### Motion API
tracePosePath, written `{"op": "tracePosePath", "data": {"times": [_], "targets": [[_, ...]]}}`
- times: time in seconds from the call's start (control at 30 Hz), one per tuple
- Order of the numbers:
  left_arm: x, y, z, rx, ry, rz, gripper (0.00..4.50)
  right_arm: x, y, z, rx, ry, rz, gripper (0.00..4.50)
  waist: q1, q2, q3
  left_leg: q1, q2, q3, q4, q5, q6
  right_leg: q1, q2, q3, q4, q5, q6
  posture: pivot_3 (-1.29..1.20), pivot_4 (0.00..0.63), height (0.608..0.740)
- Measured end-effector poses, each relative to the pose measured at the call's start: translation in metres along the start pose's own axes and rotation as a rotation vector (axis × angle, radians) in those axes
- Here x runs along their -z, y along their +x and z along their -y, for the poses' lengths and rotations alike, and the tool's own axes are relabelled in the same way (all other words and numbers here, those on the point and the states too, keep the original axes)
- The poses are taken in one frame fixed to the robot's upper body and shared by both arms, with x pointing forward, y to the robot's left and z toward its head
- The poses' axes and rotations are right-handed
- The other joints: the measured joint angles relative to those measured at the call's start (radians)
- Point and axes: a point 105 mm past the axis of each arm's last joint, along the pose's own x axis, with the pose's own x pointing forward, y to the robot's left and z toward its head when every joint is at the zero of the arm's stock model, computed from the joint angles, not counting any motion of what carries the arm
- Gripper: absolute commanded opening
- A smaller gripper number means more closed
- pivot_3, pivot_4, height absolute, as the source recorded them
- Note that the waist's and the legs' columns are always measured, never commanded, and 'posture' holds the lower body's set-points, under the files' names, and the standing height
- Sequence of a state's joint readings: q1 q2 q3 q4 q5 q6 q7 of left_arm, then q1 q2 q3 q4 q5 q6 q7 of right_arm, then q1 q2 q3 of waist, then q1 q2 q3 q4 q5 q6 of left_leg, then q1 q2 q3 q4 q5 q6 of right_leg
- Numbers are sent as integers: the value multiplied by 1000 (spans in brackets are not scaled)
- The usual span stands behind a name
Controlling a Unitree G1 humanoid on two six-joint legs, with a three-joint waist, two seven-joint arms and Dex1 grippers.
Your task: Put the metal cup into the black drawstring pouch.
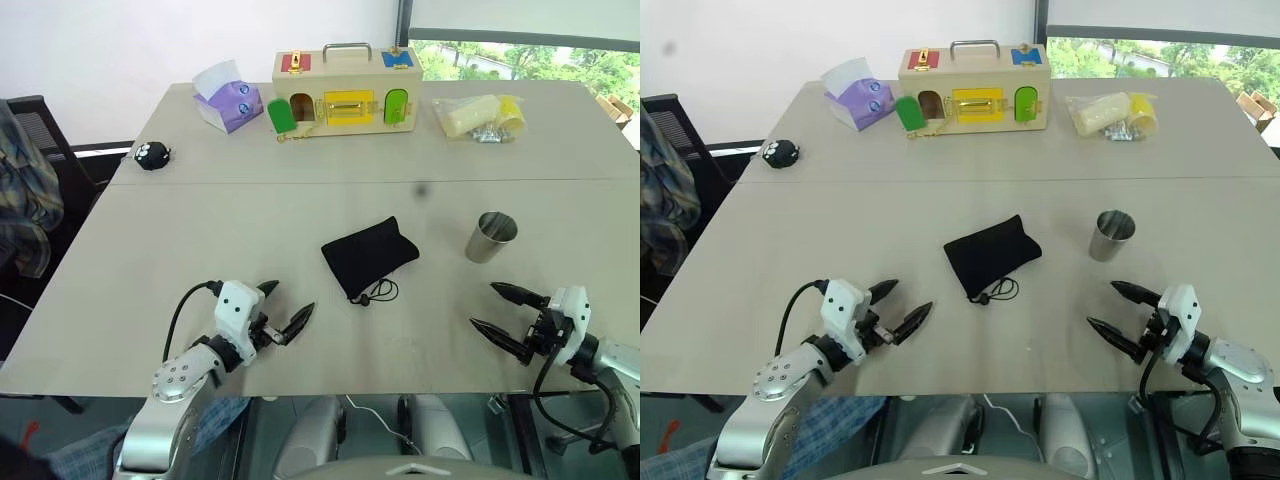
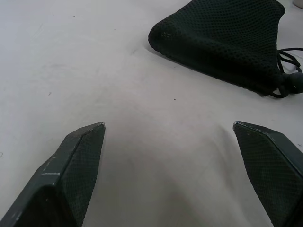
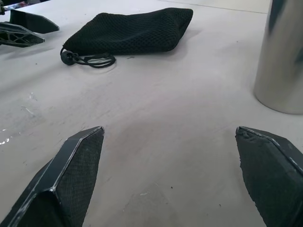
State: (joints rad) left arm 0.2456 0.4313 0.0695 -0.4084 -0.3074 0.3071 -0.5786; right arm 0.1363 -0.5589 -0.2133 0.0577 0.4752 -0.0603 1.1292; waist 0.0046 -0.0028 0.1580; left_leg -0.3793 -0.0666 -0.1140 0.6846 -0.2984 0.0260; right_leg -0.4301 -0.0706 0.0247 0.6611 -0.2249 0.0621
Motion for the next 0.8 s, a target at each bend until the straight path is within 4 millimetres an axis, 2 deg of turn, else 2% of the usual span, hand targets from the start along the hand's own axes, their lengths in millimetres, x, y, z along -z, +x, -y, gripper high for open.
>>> {"op": "tracePosePath", "data": {"times": [0.5, 0.63, 0.8], "targets": [[-1, 2, 1, 59, 37, -4, 4487, -1, 0, -3, -3, -2, 36, 4500, 7, 0, 0, 0, 0, 0, 0, 0, 0, 0, 0, 0, 0, 0, 0, 0, 150, 710], [-6, 10, -2, 135, 99, -13, 4487, -10, 4, -12, -53, -19, 68, 4500, 9, 0, 0, 0, 0, -1, 0, 0, 0, 0, 0, -1, 0, 0, 0, 0, 150, 710], [-26, 19, -22, 239, 279, -9, 4487, -17, 8, -37, -170, -15, 82, 4500, 9, 0, 0, 0, 0, -1, 0, 1, -2, 0, 0, -2, 0, 0, 0, 0, 150, 710]]}}
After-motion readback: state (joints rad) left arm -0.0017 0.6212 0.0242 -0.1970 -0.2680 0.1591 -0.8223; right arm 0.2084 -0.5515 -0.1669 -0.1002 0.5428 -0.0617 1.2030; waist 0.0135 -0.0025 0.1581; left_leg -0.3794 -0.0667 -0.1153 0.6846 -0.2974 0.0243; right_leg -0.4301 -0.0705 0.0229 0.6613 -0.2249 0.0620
